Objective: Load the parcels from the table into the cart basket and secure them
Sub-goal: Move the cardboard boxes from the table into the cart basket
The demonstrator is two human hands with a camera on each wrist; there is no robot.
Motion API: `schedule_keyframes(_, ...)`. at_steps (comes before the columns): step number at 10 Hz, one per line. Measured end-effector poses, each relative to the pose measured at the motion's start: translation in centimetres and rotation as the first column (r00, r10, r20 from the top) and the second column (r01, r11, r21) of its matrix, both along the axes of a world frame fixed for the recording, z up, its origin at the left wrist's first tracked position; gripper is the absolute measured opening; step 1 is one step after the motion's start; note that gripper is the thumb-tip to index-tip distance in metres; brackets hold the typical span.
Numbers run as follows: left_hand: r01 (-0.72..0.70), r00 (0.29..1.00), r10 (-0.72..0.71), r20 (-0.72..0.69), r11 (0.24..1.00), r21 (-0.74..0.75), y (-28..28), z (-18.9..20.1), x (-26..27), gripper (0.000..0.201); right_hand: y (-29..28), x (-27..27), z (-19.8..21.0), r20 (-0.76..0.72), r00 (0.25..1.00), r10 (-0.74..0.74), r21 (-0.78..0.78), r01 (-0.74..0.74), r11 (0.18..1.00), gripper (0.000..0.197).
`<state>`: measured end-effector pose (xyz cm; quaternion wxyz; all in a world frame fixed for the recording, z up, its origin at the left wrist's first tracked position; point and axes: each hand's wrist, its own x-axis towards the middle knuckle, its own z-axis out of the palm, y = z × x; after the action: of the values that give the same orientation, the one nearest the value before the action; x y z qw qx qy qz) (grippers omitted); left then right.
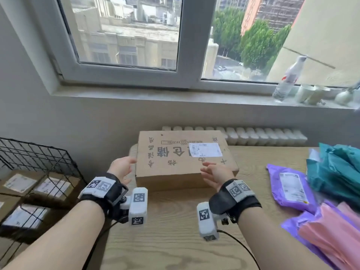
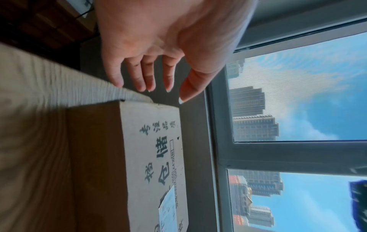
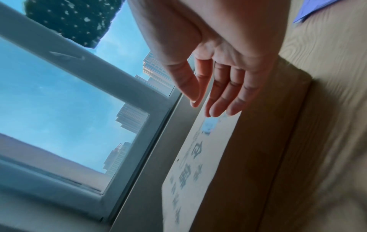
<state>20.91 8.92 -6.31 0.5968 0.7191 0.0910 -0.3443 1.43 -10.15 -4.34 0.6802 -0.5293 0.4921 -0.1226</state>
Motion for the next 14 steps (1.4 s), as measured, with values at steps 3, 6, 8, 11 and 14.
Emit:
schedule_keyframes(3, -0.358, 0.921, 0.383, -0.071, 0.905, 0.231, -4.7, -6.8, 0.3, 0.08, -12.3, -0.2, -3.1, -0.208, 0.943, -0.258, -0.225, 0.211, 0.951, 0.032)
schedule_keyframes(6, -0.376, 0.878, 0.434, -0.201, 0.886, 0.27, -3.0, -16.3, 2.6, 0.14, -15.6, 1.4, -6.3, -0.358, 0.933, -0.031, -0.232, -0.057, 0.971, 0.039)
schedule_keyframes(8, -0.38, 0.865, 0.451, -0.22, 0.875, 0.301, -3.1, -14.6, 0.5, 0.132, -12.4, 2.4, -5.5, -0.367, 0.891, 0.268, 0.077, -0.258, 0.963, 0.016)
schedule_keyframes(11, -0.364, 0.884, 0.407, -0.23, 0.908, 0.209, -2.7, -14.9, 1.8, 0.128, -8.7, 7.3, -5.7, -0.378, 0.904, 0.202, -0.297, -0.324, 0.898, 0.082)
schedule_keyframes(14, -0.382, 0.897, 0.398, -0.191, 0.917, 0.12, -2.4, -12.5, 0.8, 0.139, -9.1, 13.1, -3.6, -0.728, 0.598, 0.336, -0.452, -0.787, 0.42, 0.057)
